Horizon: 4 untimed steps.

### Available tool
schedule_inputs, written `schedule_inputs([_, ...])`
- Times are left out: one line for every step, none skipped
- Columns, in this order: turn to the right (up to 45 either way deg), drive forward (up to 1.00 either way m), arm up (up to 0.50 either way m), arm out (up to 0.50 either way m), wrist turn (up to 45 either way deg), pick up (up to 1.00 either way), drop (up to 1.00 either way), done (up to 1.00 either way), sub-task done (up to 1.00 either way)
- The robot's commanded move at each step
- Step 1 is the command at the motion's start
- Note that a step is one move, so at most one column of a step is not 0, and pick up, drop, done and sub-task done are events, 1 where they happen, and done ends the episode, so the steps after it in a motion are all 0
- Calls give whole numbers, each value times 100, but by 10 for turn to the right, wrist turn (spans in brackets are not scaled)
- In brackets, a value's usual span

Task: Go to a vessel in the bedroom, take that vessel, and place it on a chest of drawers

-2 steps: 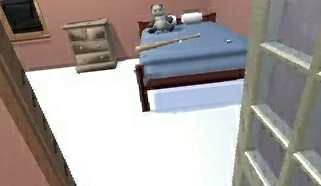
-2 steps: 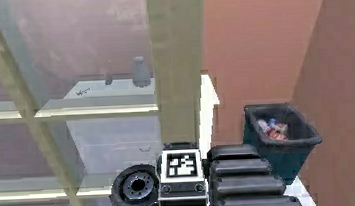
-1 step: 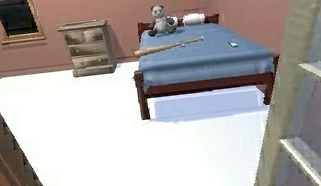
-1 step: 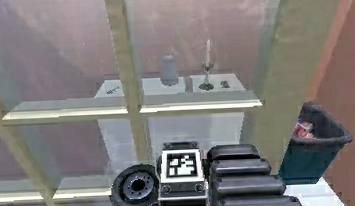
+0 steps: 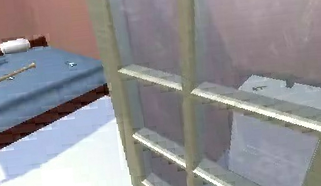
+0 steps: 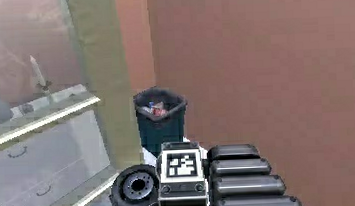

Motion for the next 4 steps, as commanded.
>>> schedule_inputs([450, 0, 0, 0, 0, 0, 0, 0, 0])
schedule_inputs([450, 0, 0, 0, 0, 0, 0, 0, 0])
schedule_inputs([420, 0, 0, 0, 0, 0, 0, 0, 0])
schedule_inputs([0, 45, 0, 0, 0, 0, 0, 0, 0])
